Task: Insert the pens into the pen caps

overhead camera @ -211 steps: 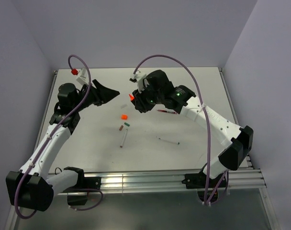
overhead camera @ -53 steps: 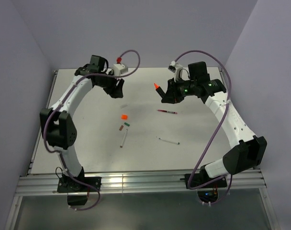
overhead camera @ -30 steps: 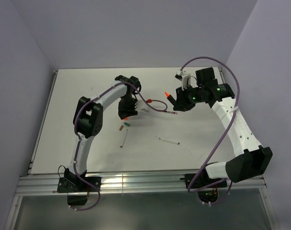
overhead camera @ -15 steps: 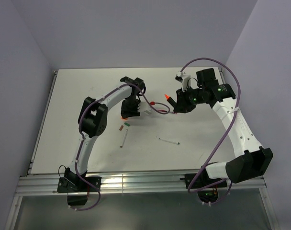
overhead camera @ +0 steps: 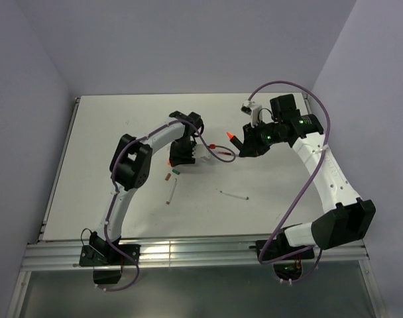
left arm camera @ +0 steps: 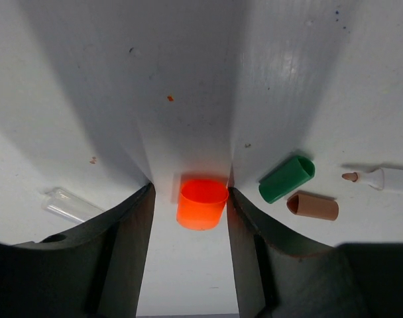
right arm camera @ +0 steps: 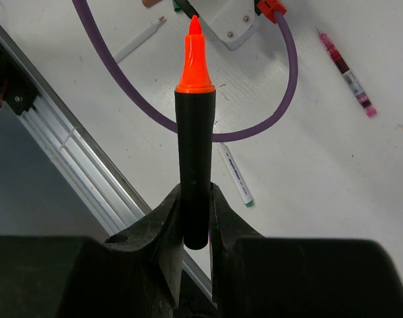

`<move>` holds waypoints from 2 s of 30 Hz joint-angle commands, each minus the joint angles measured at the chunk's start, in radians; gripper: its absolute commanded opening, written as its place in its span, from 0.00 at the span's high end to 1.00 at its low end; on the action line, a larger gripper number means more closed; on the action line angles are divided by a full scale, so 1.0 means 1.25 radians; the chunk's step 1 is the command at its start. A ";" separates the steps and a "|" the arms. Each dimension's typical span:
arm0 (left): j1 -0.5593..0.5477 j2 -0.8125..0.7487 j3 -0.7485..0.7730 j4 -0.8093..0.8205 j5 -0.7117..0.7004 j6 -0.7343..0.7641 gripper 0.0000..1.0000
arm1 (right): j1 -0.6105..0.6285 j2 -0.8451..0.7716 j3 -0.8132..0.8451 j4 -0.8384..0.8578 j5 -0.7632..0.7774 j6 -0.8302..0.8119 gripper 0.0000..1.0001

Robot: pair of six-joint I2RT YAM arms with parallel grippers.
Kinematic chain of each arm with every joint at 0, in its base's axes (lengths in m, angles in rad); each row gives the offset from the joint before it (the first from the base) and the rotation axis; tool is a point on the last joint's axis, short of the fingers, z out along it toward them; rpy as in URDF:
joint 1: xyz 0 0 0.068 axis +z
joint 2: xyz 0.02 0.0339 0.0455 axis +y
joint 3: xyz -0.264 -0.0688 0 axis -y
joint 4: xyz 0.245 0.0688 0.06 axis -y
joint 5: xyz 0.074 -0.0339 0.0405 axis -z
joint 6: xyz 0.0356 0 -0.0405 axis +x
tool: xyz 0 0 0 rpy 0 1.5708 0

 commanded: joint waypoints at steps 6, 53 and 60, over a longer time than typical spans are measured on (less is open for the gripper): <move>-0.010 0.011 -0.028 0.039 -0.047 -0.015 0.50 | -0.007 0.015 0.042 -0.010 -0.011 -0.011 1.00; 0.176 -0.794 -0.227 0.698 0.088 -1.490 1.00 | 0.128 -0.003 0.178 0.324 0.140 0.227 1.00; 0.179 -0.822 -0.289 0.802 0.161 -1.603 1.00 | 0.261 0.035 0.223 0.367 0.214 0.236 1.00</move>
